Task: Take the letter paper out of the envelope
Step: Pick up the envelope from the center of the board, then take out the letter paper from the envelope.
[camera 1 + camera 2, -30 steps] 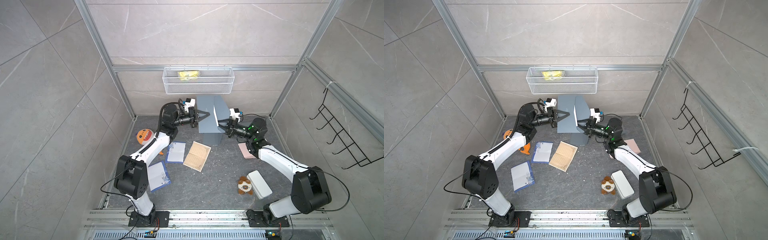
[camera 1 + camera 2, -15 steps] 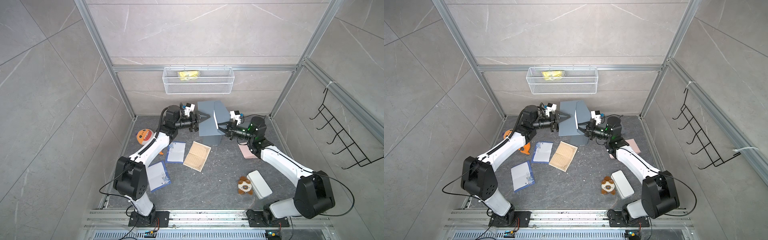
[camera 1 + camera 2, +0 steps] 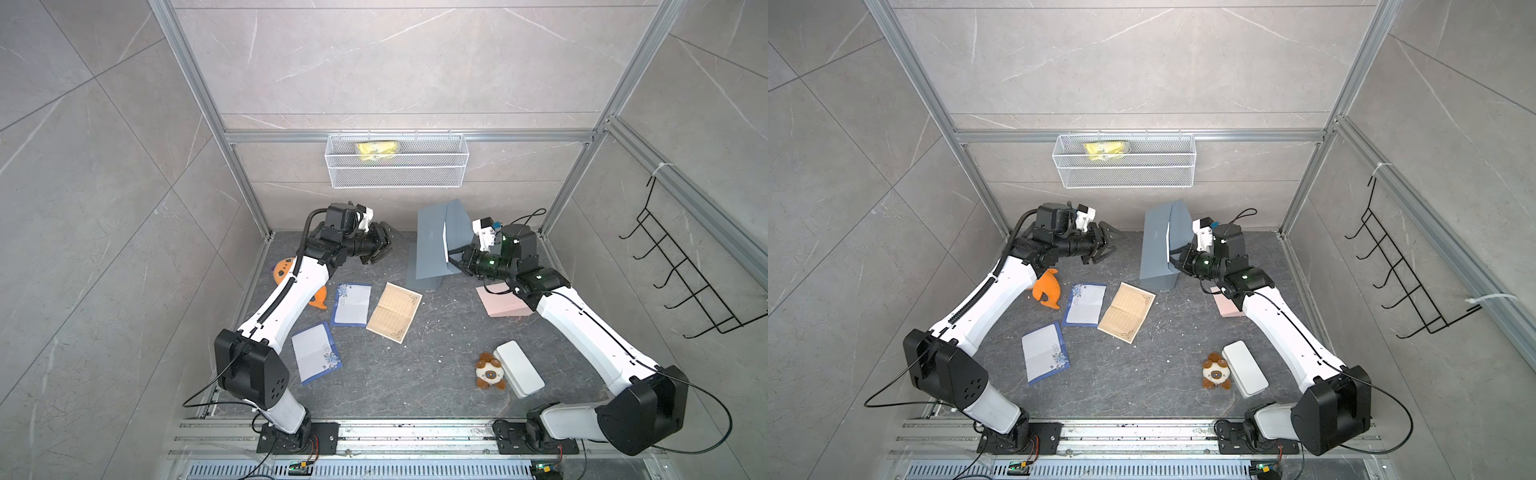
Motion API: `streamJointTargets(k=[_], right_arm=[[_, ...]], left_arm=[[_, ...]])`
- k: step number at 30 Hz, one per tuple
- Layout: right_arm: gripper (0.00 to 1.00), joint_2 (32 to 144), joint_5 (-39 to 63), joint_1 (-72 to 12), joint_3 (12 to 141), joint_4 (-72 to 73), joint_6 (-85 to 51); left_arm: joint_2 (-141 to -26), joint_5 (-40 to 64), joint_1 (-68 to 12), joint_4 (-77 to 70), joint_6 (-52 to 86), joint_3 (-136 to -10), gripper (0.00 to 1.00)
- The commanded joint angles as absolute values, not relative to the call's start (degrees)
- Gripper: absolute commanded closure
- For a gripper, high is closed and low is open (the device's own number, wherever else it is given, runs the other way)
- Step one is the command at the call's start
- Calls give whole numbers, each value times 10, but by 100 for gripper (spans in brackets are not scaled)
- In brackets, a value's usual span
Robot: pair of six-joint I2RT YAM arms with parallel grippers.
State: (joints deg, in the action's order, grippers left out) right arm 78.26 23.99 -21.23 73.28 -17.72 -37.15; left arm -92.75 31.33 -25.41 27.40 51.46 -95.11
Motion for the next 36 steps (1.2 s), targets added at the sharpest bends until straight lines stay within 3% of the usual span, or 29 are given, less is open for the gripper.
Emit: streamJointTargets(k=[1,10,16,31,36], right_arm=[[100,773,130,-234,760,-256,-246],[100,769,50,-265,745,-226,-173],[100,772,22,-290,736,-208,-138],[100,786,-28,-341,748,-219,-100],[100,786,-52,-358,750,-223,-88]], left_arm=[[-942,285,-280,346,485,-1017,39],[-994,248,-323,430,477,-1134,46],[-1017,242,-343,440,498,-1163,57],[-1071,200,-386,501,521,-1232,58],[-1083,191,-386,532,514,-1248,65]])
